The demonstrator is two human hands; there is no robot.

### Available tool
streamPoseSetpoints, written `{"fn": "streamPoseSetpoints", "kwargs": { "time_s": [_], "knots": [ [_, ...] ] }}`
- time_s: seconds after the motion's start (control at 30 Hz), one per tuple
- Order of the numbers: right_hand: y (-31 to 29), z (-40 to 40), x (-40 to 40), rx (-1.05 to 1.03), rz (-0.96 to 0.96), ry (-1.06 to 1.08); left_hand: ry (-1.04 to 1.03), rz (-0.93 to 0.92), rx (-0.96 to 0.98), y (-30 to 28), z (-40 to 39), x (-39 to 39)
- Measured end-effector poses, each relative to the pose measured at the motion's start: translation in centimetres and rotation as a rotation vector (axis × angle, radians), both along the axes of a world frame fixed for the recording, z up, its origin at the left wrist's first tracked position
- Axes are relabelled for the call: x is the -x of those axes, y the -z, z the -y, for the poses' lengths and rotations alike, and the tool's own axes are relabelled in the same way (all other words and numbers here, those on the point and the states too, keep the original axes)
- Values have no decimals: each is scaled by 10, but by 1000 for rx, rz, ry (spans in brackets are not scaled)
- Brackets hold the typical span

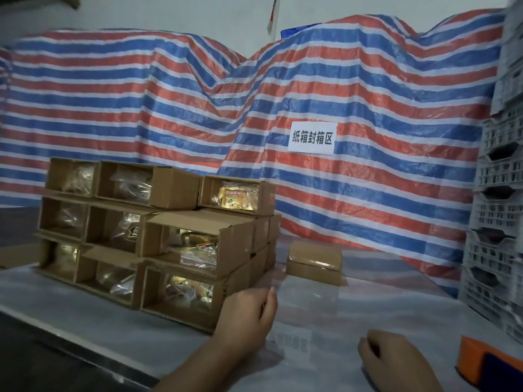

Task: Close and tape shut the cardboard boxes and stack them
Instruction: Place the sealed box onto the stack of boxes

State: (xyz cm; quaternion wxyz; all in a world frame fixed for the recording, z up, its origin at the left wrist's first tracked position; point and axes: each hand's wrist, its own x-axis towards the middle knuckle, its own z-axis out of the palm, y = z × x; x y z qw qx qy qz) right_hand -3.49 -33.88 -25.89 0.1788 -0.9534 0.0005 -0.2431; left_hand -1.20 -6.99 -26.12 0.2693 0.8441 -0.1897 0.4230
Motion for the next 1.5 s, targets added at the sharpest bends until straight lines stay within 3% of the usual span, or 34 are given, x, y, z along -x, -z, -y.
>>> {"fn": "streamPoseSetpoints", "kwargs": {
  "time_s": [0.17,0.3,0.4,0.57,0.73,1.0,1.23,1.4,1.5],
  "knots": [
    [-20,-24,-7,113,-52,-34,23,211,75,-52,-20,17],
    [-68,-65,-34,-55,112,-172,-59,420,68,-121,-57,26],
    [-115,-116,-51,-147,171,-361,-174,476,115,-164,-98,22],
    [-182,-215,-61,-207,207,-641,-493,378,207,-199,-184,5],
    [-211,-308,-76,-219,134,-761,-760,245,260,-199,-256,-15],
    [-216,-413,-106,-183,174,-731,-774,-128,330,-179,-330,-57],
    [-210,-438,-115,-112,331,-637,-823,7,341,-168,-353,-66],
    [-218,-433,-110,-186,435,-675,-856,84,203,-172,-351,-59],
    [-233,-422,-98,-202,435,-684,-725,152,229,-182,-342,-47]
  ]
}}
